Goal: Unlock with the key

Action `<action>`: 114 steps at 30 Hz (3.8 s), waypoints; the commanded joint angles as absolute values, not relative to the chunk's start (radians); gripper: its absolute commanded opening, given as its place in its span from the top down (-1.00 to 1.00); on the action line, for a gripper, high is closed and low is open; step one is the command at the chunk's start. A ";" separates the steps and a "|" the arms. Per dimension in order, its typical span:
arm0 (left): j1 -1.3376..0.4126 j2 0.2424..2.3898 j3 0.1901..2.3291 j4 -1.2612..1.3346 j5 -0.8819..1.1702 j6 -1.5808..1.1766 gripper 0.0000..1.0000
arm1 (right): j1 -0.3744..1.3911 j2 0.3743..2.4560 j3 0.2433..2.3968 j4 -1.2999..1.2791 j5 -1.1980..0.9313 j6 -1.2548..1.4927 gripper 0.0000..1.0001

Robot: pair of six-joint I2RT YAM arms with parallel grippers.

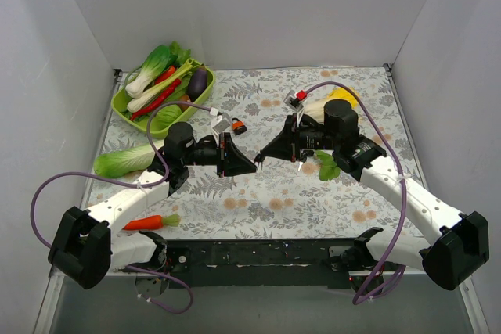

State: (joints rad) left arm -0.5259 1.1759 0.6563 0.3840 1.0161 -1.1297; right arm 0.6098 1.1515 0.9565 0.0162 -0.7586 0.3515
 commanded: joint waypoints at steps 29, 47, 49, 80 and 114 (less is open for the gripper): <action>-0.529 1.247 0.719 0.083 1.252 -0.923 1.00 | 0.655 1.246 1.081 -0.251 -0.903 0.011 -0.45; -0.529 1.261 0.741 0.012 1.223 -0.874 1.00 | 0.739 1.393 1.157 -0.360 -0.923 -0.048 0.18; -0.529 1.258 0.741 0.006 1.207 -0.867 1.00 | 0.741 1.397 1.155 -0.365 -0.922 -0.049 0.26; -0.523 0.798 0.433 0.690 0.477 -1.466 -0.85 | 0.742 1.215 0.801 0.620 -0.598 0.499 0.97; -0.525 0.865 0.423 0.736 0.486 -1.592 0.46 | 0.742 1.197 0.742 0.839 -0.488 0.598 0.97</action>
